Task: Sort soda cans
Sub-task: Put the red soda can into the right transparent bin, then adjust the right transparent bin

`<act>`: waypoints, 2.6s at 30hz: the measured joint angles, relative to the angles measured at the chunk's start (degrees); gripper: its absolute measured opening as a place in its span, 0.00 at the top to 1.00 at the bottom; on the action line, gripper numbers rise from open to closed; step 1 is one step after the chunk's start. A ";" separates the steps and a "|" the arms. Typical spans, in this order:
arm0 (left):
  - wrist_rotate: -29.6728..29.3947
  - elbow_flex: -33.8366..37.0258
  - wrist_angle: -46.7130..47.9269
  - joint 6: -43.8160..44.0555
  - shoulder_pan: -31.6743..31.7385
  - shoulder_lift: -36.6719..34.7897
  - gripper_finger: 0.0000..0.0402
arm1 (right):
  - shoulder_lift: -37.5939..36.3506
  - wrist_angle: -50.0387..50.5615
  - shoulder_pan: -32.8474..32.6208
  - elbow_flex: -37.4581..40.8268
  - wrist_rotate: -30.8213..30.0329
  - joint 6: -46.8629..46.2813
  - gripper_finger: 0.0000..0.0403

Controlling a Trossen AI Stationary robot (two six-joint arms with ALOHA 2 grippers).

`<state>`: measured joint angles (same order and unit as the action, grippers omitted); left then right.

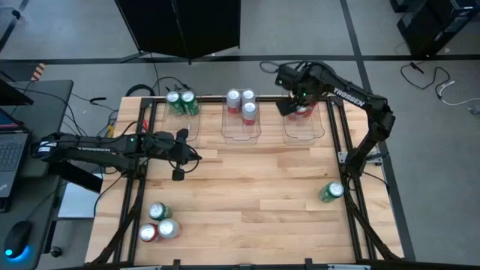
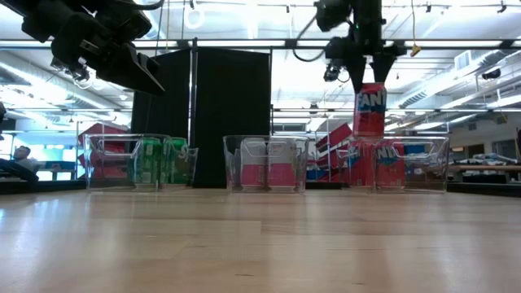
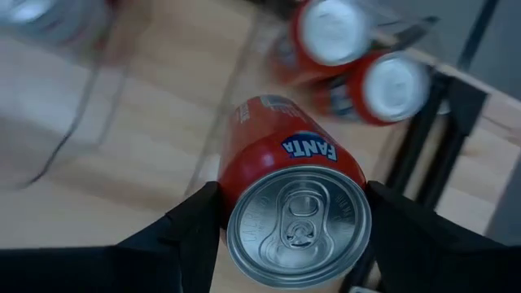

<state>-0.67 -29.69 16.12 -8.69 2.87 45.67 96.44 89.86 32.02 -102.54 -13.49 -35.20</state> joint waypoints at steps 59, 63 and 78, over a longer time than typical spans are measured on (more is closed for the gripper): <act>0.00 -0.01 0.03 1.88 0.00 0.00 1.00 | -0.09 -17.03 15.96 26.58 -8.35 12.91 0.18; 0.00 -0.02 0.04 2.99 0.00 0.00 1.00 | -0.11 -17.00 15.03 26.58 -8.33 14.19 0.18; 0.39 -0.02 1.20 3.11 0.00 0.00 1.00 | -0.24 -9.81 3.73 14.22 0.63 16.81 0.32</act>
<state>-0.27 -29.71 17.32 -5.58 2.87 45.67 96.20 80.06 35.75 -88.32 -12.86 -18.39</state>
